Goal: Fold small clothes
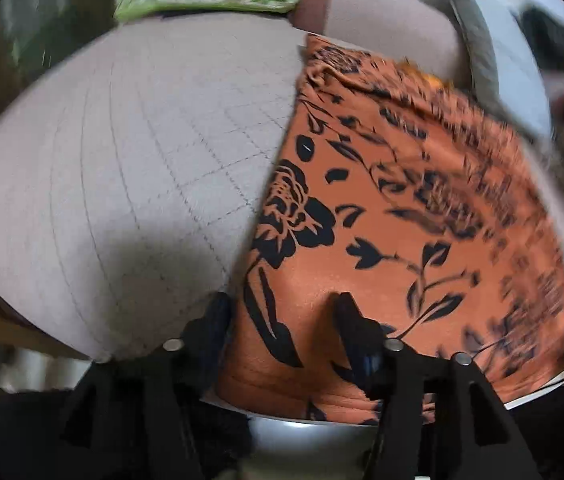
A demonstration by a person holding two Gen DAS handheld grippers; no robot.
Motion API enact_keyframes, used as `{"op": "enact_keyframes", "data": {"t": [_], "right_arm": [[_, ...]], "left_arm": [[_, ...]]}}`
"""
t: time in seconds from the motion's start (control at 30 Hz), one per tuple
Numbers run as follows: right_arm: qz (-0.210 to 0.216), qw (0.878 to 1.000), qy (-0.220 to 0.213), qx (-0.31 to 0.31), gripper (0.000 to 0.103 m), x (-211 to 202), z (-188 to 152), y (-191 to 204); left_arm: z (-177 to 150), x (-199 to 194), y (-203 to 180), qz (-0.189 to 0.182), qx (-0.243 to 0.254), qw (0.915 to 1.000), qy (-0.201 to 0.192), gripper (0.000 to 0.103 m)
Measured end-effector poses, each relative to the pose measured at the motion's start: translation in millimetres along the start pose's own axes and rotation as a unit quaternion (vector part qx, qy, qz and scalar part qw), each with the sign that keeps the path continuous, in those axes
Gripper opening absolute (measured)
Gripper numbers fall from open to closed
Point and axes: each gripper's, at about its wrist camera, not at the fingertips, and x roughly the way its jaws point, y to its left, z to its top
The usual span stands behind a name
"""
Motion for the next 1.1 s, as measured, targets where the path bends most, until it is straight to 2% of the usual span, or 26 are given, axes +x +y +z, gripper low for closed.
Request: {"op": "enact_keyframes", "data": {"t": [0.03, 0.07, 0.1, 0.2, 0.23, 0.3, 0.33, 0.37, 0.4, 0.47, 0.5, 0.53, 0.57, 0.6, 0.63, 0.67, 0.7, 0.73, 0.77, 0.8, 0.83, 0.87, 0.93, 1.0, 1.07, 1.1], "right_arm": [[0.005, 1.000, 0.002, -0.002, 0.046, -6, 1, -3], [0.038, 0.999, 0.010, 0.013, 0.005, -13, 3, -11], [0.064, 0.997, 0.017, 0.035, 0.004, -24, 6, -22], [0.081, 0.996, -0.007, 0.032, 0.004, -60, 10, -27], [0.083, 0.996, -0.012, 0.030, 0.004, -67, 11, -27], [0.062, 0.998, -0.007, 0.028, 0.004, -57, 11, -30], [0.056, 0.997, 0.025, 0.041, 0.005, -37, 7, -38], [0.065, 0.994, 0.063, 0.066, 0.008, -16, 4, -43], [0.082, 0.988, 0.081, 0.104, 0.009, -5, -3, -53], [0.103, 0.987, 0.049, 0.115, 0.014, -15, -9, -62], [0.107, 0.988, 0.039, 0.105, 0.019, -21, -12, -63], [0.103, 0.989, 0.032, 0.101, 0.033, -25, -13, -65], [0.106, 0.989, 0.022, 0.098, 0.053, -28, -12, -65], [0.111, 0.989, 0.004, 0.095, 0.061, -34, -12, -65], [0.102, 0.990, -0.015, 0.095, 0.072, -41, -12, -66], [0.100, 0.990, -0.025, 0.098, 0.074, -46, -10, -66], [0.110, 0.989, -0.028, 0.097, 0.074, -44, -9, -67], [0.117, 0.989, -0.012, 0.089, 0.074, -39, -9, -63], [0.121, 0.989, 0.007, 0.082, 0.074, -32, -8, -61], [0.136, 0.987, 0.027, 0.076, 0.073, -23, -9, -58], [0.153, 0.985, 0.042, 0.070, 0.047, -18, -11, -55], [0.145, 0.986, 0.049, 0.065, 0.013, -18, -11, -54], [0.164, 0.983, 0.043, 0.071, 0.007, -23, -12, -59], [0.177, 0.981, 0.033, 0.078, 0.007, -34, -18, -63], [0.172, 0.980, 0.042, 0.094, 0.008, -27, -15, -69], [0.167, 0.978, 0.061, 0.106, 0.009, -17, -14, -72]], "left_arm": [[0, -1, -2, -0.003, 0.007, 1.0000, -0.001, 0.004], [2, -6, 0, -0.014, -0.003, 0.9999, 0.001, 0.005], [4, -15, 3, -0.021, -0.017, 0.9996, -0.005, 0.005], [7, -57, 6, -0.042, -0.035, 0.9969, -0.056, 0.005], [7, -62, 6, -0.043, -0.034, 0.9965, -0.062, 0.005], [5, -48, 10, -0.038, -0.053, 0.9972, -0.038, 0.005], [1, -19, 16, -0.031, -0.070, 0.9970, 0.013, 0.006], [-6, 1, 26, -0.030, -0.099, 0.9934, 0.051, 0.006], [-9, 2, 33, -0.046, -0.122, 0.9907, 0.040, 0.008], [-6, -10, 33, -0.054, -0.120, 0.9910, 0.027, 0.011], [-4, -15, 30, -0.040, -0.108, 0.9932, 0.013, 0.020], [-3, -18, 28, -0.027, -0.097, 0.9949, 0.005, 0.028], [-4, -19, 25, -0.013, -0.086, 0.9962, 0.001, 0.052], [-3, -18, 24, -0.010, -0.082, 0.9966, 0.001, 0.068], [-2, -16, 24, -0.015, -0.084, 0.9963, 0.004, 0.071], [-1, -14, 25, -0.021, -0.086, 0.9961, 0.006, 0.071], [-1, -14, 24, -0.032, -0.086, 0.9958, 0.006, 0.071], [0, -14, 22, -0.038, -0.083, 0.9958, 0.002, 0.071], [-1, -15, 18, -0.038, -0.078, 0.9963, 0.000, 0.064], [-2, -12, 16, -0.037, -0.066, 0.9971, 0.002, 0.012], [0, -2, 13, -0.029, -0.055, 0.9978, 0.022, 0.008], [3, 1, 14, -0.036, -0.065, 0.9970, 0.022, 0.004], [7, -8, 17, -0.053, -0.074, 0.9957, 0.016, 0.004], [8, -12, 15, -0.047, -0.058, 0.9971, 0.011, 0.004], [6, 3, 20, -0.050, -0.072, 0.9952, 0.044, 0.005], [6, 7, 22, -0.055, -0.080, 0.9941, 0.048, 0.007]]}}
